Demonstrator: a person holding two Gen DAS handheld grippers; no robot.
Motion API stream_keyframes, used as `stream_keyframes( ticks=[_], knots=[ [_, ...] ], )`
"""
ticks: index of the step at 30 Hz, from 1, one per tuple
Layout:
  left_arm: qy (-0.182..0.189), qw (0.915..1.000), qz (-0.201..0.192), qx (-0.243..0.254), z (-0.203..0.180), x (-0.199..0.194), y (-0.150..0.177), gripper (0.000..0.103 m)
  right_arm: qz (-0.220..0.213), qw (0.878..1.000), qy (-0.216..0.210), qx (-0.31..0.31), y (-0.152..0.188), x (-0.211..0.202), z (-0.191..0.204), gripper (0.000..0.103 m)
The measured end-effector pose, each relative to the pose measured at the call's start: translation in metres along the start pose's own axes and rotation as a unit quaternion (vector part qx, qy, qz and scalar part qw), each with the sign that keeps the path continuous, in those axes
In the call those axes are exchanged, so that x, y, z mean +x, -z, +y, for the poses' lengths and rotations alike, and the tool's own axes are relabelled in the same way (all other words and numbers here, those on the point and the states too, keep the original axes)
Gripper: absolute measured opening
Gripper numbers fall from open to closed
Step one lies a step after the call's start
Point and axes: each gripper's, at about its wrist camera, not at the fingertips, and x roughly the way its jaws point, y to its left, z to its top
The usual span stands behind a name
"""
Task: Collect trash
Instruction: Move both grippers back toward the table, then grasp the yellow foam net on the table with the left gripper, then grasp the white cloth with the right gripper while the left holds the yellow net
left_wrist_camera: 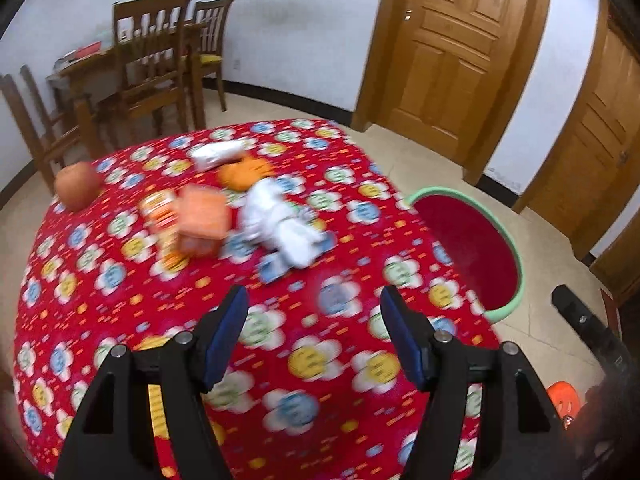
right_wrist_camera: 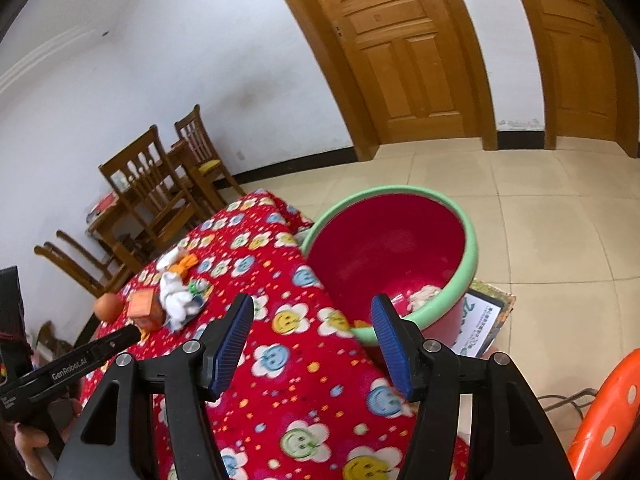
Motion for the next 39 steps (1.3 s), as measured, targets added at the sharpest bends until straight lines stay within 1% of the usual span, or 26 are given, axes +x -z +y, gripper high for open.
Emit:
stream_keyframes(
  ticks=[5,9,18,23,27,30,32,33,34,35,37,38,39],
  knots=[
    [-0.031,0.9992,0.015,-0.018,0.035,-0.006,0.014,0.068,0.010,1.000,-0.008,-0.005,0.008,0.003,0.010,0.064],
    [-0.051,0.9981,0.021,-0.028,0.055,-0.009,0.025,0.068,0.018,1.000,-0.013,-0.015,0.013,0.006,0.019,0.064],
    [-0.080,0.9951,0.044,-0.037,0.076,0.000,0.041,0.069,0.034,0.999,-0.016,-0.021,0.021,0.012,0.028,0.064],
    [-0.103,0.9916,0.065,-0.045,0.085,0.011,0.048,0.069,0.043,0.999,-0.018,-0.023,0.025,0.016,0.032,0.064],
    [-0.101,0.9892,0.085,-0.063,0.094,0.020,0.054,0.070,0.046,0.998,-0.018,-0.026,0.028,0.017,0.035,0.064],
    [-0.080,0.9883,0.101,-0.081,0.099,0.025,0.059,0.070,0.049,0.998,-0.019,-0.026,0.031,0.017,0.038,0.065],
    [-0.075,0.9894,0.096,-0.080,0.098,0.024,0.062,0.069,0.049,0.998,-0.019,-0.029,0.033,0.016,0.041,0.065],
    [-0.073,0.9901,0.093,-0.076,0.097,0.023,0.063,0.067,0.049,0.998,-0.018,-0.031,0.034,0.015,0.043,0.065],
    [-0.069,0.9906,0.091,-0.075,0.096,0.022,0.063,0.059,0.049,0.998,-0.017,-0.033,0.035,0.015,0.045,0.065],
    [-0.066,0.9916,0.085,-0.072,0.095,0.021,0.064,0.054,0.049,0.998,-0.016,-0.034,0.036,0.014,0.046,0.065],
    [-0.049,0.9933,0.080,-0.068,0.093,0.019,0.065,0.032,0.051,0.998,-0.016,-0.036,0.036,0.015,0.051,0.065],
    [-0.036,0.9940,0.078,-0.068,0.094,0.017,0.066,0.027,0.051,0.998,-0.016,-0.037,0.037,0.014,0.053,0.065],
    [-0.028,0.9943,0.075,-0.070,0.094,0.016,0.066,0.018,0.050,0.998,-0.014,-0.041,0.037,0.014,0.057,0.065]
  ],
)
